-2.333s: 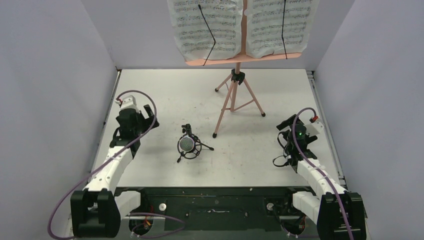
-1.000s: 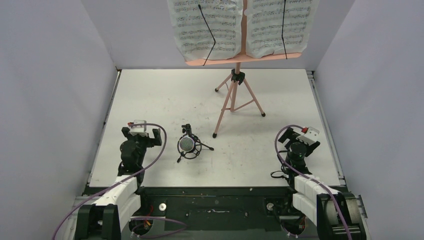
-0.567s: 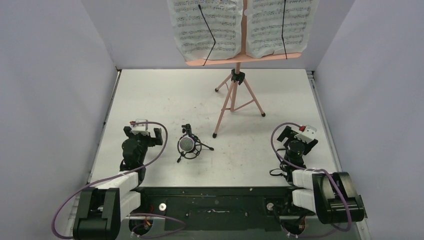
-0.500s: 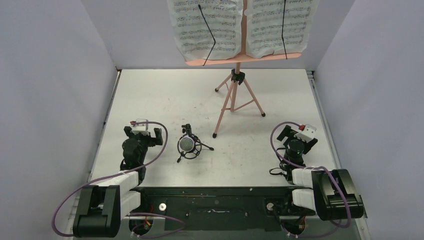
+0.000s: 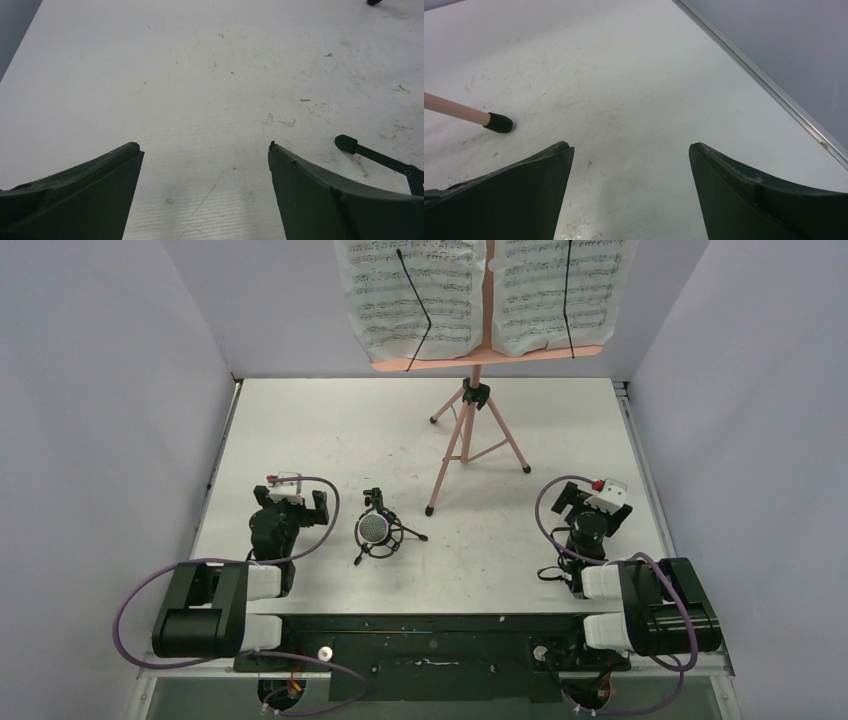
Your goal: Set up the instrument practice props
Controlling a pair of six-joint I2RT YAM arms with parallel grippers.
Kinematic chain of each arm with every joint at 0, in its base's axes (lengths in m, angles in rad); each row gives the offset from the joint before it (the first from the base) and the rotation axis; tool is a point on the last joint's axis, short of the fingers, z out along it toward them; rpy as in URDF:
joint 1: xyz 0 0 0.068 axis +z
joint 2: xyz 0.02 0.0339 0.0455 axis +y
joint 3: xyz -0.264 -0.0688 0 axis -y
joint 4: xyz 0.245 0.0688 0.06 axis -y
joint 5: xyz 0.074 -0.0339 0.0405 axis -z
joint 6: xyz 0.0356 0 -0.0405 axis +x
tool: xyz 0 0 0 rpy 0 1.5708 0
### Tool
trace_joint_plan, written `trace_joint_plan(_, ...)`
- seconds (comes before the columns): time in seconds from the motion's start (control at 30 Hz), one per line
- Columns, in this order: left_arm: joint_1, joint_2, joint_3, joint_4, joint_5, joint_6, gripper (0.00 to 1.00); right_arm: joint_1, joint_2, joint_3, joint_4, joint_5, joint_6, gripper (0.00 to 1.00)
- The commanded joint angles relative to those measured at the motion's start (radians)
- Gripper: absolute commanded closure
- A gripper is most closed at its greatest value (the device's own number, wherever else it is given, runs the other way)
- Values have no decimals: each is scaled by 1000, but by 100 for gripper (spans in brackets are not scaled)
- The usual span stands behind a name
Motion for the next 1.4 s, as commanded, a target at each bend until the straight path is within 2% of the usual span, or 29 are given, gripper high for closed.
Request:
trace_joint_plan(0.0, 4, 100, 4, 223, 24, -19, 4, -5, 29, 34, 107, -28, -26, 10)
trace_joint_plan(0.13, 4, 173, 8, 291, 27, -21, 4, -9, 83, 39, 152, -53, -46, 10)
trace_joint_plan(0.57, 7, 169, 89, 133, 28, -25, 3, -9, 256, 53, 296, -112, -85, 10)
trace_joint_plan(0.9, 10, 172, 95, 124, 26, -29, 4, -5, 266, 87, 244, -136, -104, 10)
trace_joint_plan(1.03, 14, 173, 96, 122, 30, -29, 4, 4, 277, 150, 144, -199, -142, 10)
trace_joint_plan(1.37, 15, 168, 93, 123, 28, -32, 4, 14, 278, 155, 137, -201, -152, 10)
